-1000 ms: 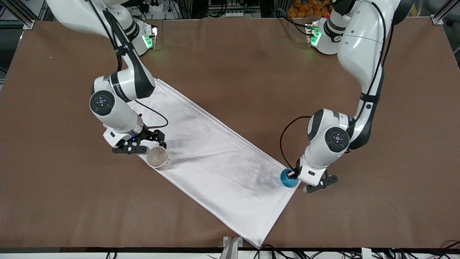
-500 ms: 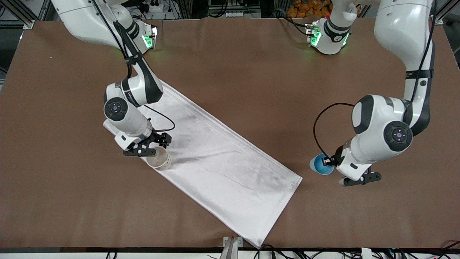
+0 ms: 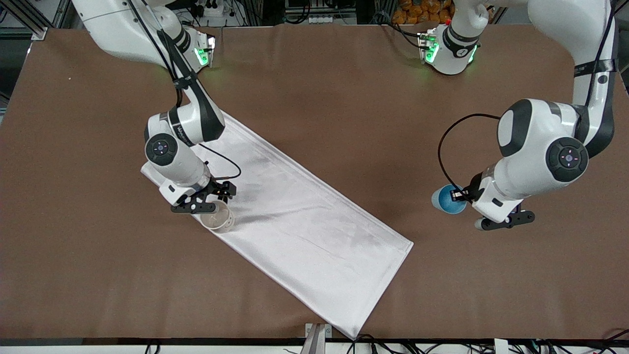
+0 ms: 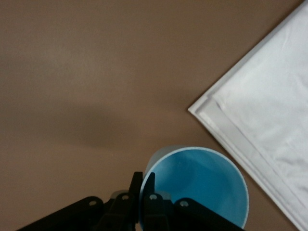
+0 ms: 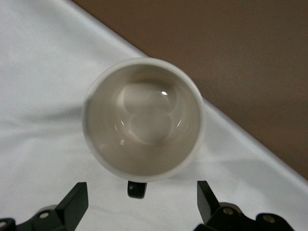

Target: Place blue cup into white mug on table

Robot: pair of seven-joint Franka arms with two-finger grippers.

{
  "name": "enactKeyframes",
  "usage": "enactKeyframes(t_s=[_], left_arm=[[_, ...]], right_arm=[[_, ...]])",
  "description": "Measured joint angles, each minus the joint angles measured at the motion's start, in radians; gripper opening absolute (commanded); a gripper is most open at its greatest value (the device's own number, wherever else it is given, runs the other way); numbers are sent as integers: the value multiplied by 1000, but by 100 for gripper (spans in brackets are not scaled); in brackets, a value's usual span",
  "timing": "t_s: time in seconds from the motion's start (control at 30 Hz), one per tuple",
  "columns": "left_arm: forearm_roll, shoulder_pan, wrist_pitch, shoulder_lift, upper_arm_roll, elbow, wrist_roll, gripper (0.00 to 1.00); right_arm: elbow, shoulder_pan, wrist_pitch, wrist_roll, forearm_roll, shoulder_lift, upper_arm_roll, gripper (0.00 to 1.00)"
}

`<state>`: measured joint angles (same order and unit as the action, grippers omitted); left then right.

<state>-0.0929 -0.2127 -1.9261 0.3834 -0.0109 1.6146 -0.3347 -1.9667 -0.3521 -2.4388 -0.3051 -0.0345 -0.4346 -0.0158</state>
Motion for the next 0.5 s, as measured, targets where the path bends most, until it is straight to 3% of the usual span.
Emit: enactKeyframes(t_s=[0.27, 0.37, 0.5], left_arm=[[0, 6, 8, -34, -3, 2, 0, 0], [0, 6, 8, -34, -4, 2, 0, 0], [11, 9, 7, -34, -5, 4, 0, 0]], right_arm=[[0, 0, -22, 0, 3, -14, 0, 70], [0, 0, -32, 0, 9, -18, 0, 55], [0, 0, -45, 0, 14, -26, 0, 26]])
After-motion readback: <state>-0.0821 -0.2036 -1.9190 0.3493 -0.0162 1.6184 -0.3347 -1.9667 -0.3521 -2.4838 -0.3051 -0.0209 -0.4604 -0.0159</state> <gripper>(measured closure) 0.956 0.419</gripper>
